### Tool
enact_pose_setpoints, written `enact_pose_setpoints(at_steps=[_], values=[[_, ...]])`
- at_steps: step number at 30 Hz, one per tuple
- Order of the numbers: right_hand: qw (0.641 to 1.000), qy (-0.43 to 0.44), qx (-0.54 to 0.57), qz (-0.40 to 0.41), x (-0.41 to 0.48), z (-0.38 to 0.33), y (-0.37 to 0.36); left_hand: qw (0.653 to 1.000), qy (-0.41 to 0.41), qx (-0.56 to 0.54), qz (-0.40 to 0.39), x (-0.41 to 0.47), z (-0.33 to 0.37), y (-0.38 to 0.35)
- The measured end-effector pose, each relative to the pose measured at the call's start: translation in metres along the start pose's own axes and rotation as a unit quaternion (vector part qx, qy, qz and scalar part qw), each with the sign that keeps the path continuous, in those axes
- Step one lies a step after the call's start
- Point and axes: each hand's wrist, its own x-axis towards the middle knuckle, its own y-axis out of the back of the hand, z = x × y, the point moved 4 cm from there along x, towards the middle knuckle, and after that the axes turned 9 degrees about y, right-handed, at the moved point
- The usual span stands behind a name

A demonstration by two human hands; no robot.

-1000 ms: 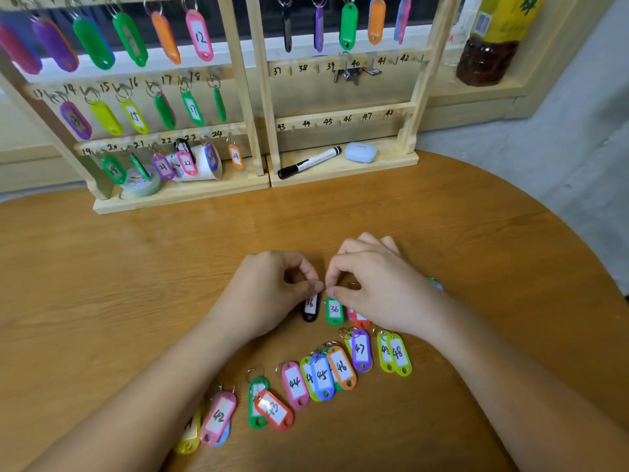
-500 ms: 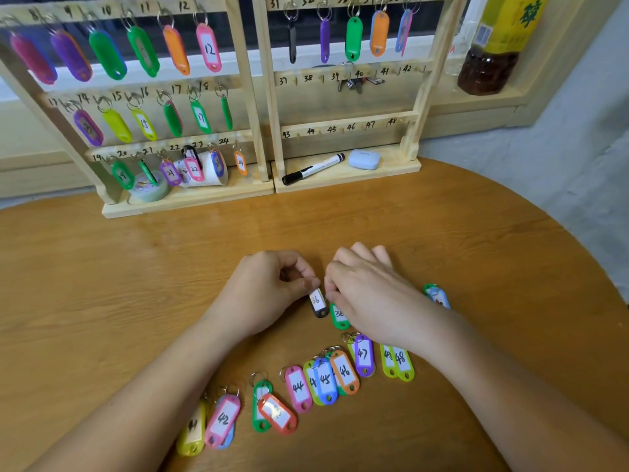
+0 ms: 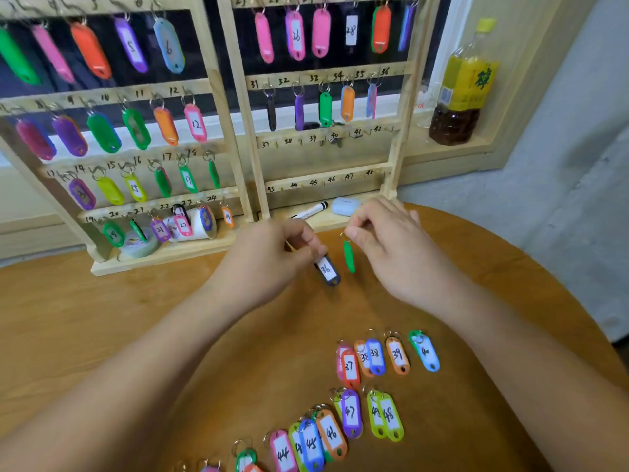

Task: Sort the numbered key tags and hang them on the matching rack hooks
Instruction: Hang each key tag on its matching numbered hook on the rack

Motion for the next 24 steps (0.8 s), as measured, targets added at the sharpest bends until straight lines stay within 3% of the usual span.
enact_pose_setpoints(at_steps=[12,24], values=[[0.982,-0.039,0.035,0.179,0.113,0.073,0.091,0.985,-0.097,0.026,0.141,0.128,0.102,0.036],[0.964,-0.121,0.070,0.224,0.160,0.106,0.116,0.974,-0.118,0.063,0.181,0.195,0.159,0.045]])
